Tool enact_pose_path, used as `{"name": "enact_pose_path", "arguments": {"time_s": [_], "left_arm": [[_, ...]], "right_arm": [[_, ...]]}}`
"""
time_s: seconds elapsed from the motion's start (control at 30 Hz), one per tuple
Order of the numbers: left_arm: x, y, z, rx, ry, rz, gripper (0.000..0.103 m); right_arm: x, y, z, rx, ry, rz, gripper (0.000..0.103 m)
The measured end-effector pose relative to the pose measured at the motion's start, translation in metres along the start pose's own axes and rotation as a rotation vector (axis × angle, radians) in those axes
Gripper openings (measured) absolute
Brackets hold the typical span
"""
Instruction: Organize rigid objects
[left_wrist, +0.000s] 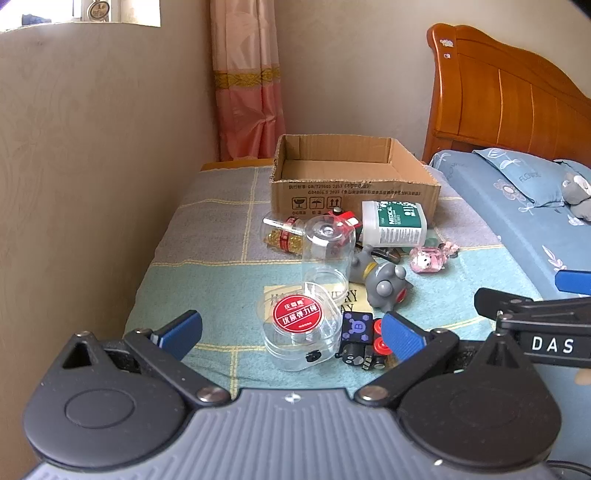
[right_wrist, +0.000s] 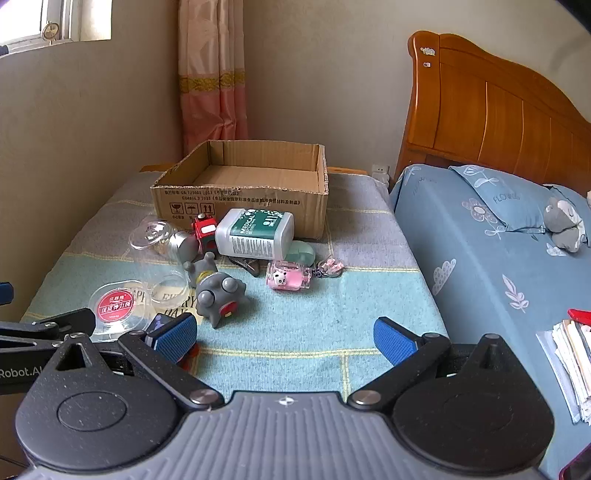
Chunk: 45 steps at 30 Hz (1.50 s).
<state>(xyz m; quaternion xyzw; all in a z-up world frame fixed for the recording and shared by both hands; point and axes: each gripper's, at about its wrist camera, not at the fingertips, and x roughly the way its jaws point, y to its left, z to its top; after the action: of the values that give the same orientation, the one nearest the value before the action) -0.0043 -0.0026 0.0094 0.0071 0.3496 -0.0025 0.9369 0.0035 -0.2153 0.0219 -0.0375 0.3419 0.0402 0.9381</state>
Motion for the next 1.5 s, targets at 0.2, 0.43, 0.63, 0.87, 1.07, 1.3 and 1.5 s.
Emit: {"name": "enact_pose_path", "arguments": {"time_s": [0.2, 0.43, 0.63, 0.87, 1.07, 1.3, 1.5], "left_arm": [[-0.0003, 0.0010, -0.0003, 0.001, -0.003, -0.006, 0.102], [-0.0004, -0.0001, 0.0019, 0.005, -0.005, -0.006, 0.102], [0.0014, -0.0018, 0.0034, 0.006, -0.005, -0.009, 0.102], [-0.0015, -0.0012, 0.0013, 0.007, -0.010, -0.018, 0.102], [-0.0013, -0.0021, 0.0021, 0.008, -0.013, -0.017, 0.102], [-0.0024, -0.0007, 0.0015, 0.008, -0.015, -0.019, 0.102], [-0.0026, -0.0020, 0.0022, 0.008, -0.018, -0.023, 0.102]], "right_arm": [[-0.0017, -0.0007, 0.0025, -0.002, -0.003, 0.002, 0.103], [-0.0029, -0.0017, 0.0029, -0.001, -0.009, 0.003, 0.103], [-0.0015, -0.0011, 0.0028, -0.004, -0.008, 0.005, 0.103], [-0.0014, -0.0003, 0.0014, -0.004, -0.010, 0.003, 0.103], [-0.0020, -0.0012, 0.0017, -0.003, -0.012, 0.004, 0.103], [-0.0042, -0.0017, 0.0025, -0.005, -0.017, 0.004, 0.103], [-0.0049, -0.0023, 0.0030, -0.006, -0.021, 0.008, 0.103]]}}
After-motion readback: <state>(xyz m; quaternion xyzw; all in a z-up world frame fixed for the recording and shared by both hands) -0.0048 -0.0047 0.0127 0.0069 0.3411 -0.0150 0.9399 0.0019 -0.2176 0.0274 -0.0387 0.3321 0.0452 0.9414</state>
